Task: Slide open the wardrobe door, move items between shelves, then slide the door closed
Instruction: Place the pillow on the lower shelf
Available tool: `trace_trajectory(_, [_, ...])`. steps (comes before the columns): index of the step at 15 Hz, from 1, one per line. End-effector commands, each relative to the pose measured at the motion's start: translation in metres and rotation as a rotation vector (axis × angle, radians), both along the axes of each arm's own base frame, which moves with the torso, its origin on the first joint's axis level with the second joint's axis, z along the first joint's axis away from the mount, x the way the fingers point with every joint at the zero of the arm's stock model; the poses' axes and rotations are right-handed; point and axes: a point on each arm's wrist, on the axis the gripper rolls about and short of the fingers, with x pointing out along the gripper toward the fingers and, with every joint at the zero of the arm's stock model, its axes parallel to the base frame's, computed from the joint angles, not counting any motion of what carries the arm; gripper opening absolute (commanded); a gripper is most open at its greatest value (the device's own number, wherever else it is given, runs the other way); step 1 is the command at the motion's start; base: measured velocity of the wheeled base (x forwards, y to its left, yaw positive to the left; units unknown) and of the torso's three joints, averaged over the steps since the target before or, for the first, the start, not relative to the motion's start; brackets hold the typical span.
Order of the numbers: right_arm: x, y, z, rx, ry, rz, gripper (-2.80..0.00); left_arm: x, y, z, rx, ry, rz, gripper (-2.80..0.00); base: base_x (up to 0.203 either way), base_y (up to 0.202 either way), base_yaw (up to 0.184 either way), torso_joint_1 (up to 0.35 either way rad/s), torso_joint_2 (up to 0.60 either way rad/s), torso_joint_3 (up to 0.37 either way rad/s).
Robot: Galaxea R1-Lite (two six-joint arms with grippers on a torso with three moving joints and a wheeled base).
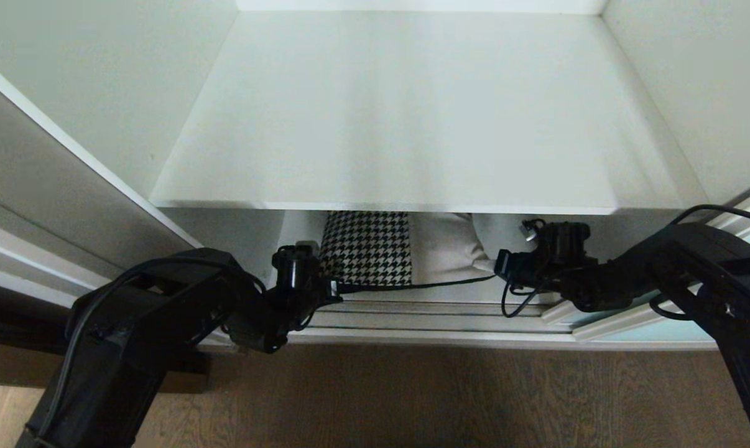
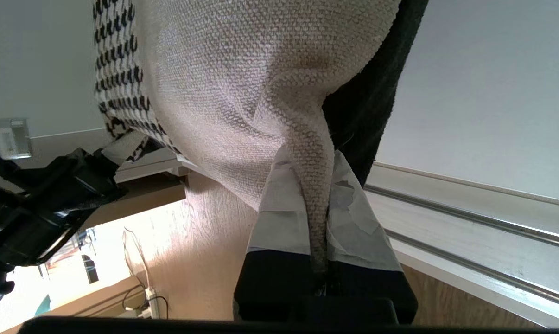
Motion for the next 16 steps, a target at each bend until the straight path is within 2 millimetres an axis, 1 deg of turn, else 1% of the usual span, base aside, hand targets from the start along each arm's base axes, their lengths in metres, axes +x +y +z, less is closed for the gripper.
trace_trajectory(1, [0.0,0.001,0.001,0.004,0.0,0.005,-2.8,0.001,0.0,0.005,-0.009,-0.015,0.002,-2.8,0.0,0.0,0.0,0.0,0.0,0.0])
trace_trajectory(5, [0.0,0.002,-0.001,0.002,0.005,0.006,-2.8,0.002,0.002,0.007,-0.011,-0.003,0.009,-2.8,0.0,0.0,0.0,0.0,0.0,0.0])
trace_trajectory(6, [0.0,0.002,-0.002,-0.002,0.015,0.008,-2.8,0.002,0.002,0.01,-0.01,0.029,0.013,-2.8,0.0,0.0,0.0,0.0,0.0,0.0])
trace_trajectory(9, [0.001,0.002,0.001,-0.016,0.048,0.012,-2.8,0.005,0.002,0.026,-0.081,0.108,0.053,-2.8,0.0,0.0,0.0,0.0,0.0,0.0])
trace_trajectory(10, [0.002,0.002,0.001,-0.016,0.056,0.012,-2.8,0.005,0.002,0.023,-0.076,0.115,0.054,-2.8,0.0,0.0,0.0,0.0,0.0,0.0])
trace_trajectory(11, [0.002,0.002,0.001,-0.018,0.054,0.011,-2.8,0.005,0.002,0.021,-0.071,0.121,0.054,0.0,0.0,0.0,0.0,0.0,0.0,0.0])
trace_trajectory(13, [0.002,0.002,0.0,-0.023,0.051,0.003,-2.8,0.012,0.002,0.023,-0.083,0.1,0.057,0.0,0.0,0.0,0.0,0.0,0.0,0.0])
trace_trajectory(14, [0.002,0.002,-0.001,-0.025,0.05,0.002,-2.8,0.015,0.002,0.019,-0.086,0.095,0.061,0.0,0.0,0.0,0.0,0.0,0.0,0.0])
trace_trajectory(16, [0.003,0.002,-0.001,-0.034,0.046,0.003,-2.8,0.016,0.004,0.02,-0.089,0.093,0.064,0.0,0.0,0.0,0.0,0.0,0.0,0.0])
